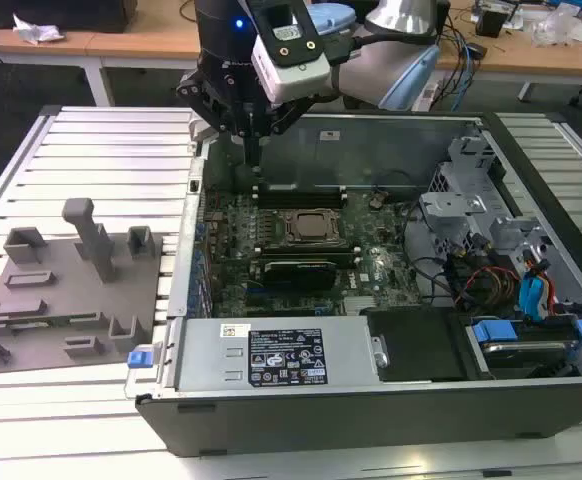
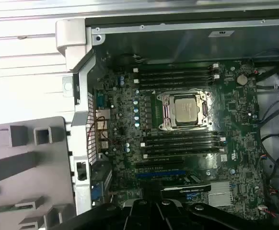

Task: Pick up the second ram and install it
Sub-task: 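Reach for the second ram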

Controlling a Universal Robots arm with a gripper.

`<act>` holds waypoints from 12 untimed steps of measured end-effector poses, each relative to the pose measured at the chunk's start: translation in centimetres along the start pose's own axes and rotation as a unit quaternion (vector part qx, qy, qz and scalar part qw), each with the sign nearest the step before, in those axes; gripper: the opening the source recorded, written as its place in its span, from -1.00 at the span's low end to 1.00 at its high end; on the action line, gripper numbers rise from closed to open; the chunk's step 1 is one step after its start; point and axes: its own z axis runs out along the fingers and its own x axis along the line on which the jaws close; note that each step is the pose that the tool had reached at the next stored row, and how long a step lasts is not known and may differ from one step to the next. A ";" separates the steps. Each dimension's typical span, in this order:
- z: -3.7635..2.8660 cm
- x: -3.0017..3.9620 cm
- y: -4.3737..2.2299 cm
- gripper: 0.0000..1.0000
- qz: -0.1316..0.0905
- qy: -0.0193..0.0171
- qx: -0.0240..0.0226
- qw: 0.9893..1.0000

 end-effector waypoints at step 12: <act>-0.12 4.51 -0.33 -0.79 0.000 0.000 0.000 1.000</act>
